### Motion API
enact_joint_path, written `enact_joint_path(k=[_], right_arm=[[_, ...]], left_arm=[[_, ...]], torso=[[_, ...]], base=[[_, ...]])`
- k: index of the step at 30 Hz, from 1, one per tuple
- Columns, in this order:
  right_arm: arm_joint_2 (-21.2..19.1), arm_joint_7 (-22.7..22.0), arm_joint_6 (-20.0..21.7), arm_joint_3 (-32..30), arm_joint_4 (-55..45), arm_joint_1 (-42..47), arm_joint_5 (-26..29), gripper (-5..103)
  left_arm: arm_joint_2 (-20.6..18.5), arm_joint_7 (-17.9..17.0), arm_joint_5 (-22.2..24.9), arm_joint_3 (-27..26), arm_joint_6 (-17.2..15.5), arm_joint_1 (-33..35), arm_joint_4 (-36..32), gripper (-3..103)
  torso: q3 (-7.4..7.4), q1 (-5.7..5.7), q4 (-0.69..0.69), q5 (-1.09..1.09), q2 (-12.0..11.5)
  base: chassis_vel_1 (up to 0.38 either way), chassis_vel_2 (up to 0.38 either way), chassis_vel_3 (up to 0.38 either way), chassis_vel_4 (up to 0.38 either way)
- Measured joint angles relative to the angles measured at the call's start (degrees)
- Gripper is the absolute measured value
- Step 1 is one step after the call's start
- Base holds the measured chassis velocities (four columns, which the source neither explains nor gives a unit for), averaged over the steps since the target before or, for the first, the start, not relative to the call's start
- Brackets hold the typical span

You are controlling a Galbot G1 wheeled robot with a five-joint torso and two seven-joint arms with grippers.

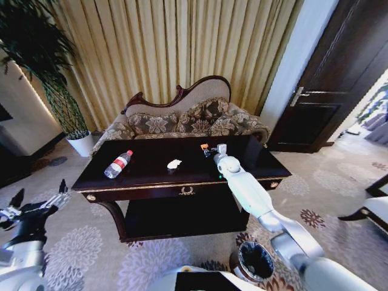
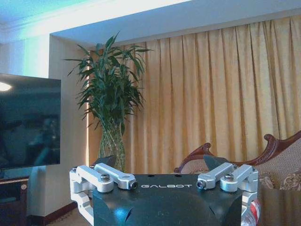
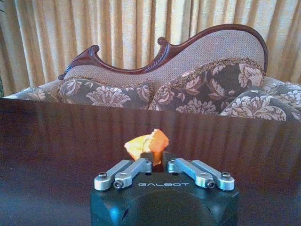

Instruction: Move to the front of the table and place the trash on the table into the trash bin.

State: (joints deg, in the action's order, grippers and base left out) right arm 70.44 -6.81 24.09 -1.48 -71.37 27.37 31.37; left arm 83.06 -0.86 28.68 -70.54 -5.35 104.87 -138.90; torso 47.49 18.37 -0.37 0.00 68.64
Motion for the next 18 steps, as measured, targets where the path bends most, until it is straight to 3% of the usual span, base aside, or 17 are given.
enact_joint_path(k=[1, 4, 12, 18], right_arm=[[0.0, 0.0, 0.0, 0.0, 0.0, 0.0, 0.0, 14], [-0.23, -0.01, 0.0, -0.63, -0.63, 0.69, -0.02, 2], [-0.36, -0.02, -0.07, -2.12, -2.47, 1.96, 0.12, 1], [-1.24, -0.02, -0.06, -5.73, -9.16, 4.1, 1.34, 1]], left_arm=[[0.0, 0.0, 0.0, 0.0, 0.0, 0.0, 0.0, 100], [-0.08, 0.0, -0.01, 0.09, 0.02, -0.05, 0.12, 100], [-0.15, 0.0, -0.03, 0.29, 0.08, -0.14, 0.25, 100], [-0.44, -0.01, 0.08, 0.42, 0.09, -0.3, 0.42, 100]], torso=[[0.0, 0.0, 0.0, 0.0, 0.0], [0.0, 0.0, -0.02, 0.0, 0.0], [0.0, 0.0, 0.0, 0.0, 0.0], [0.0, 0.0, 0.0, -0.01, 0.0]], base=[[0.0, 0.0, 0.0, 0.0], [0.0, 0.0, 0.0, 0.0], [0.0, 0.0, 0.0, 0.0], [0.0, 0.0, 0.0, 0.0]])
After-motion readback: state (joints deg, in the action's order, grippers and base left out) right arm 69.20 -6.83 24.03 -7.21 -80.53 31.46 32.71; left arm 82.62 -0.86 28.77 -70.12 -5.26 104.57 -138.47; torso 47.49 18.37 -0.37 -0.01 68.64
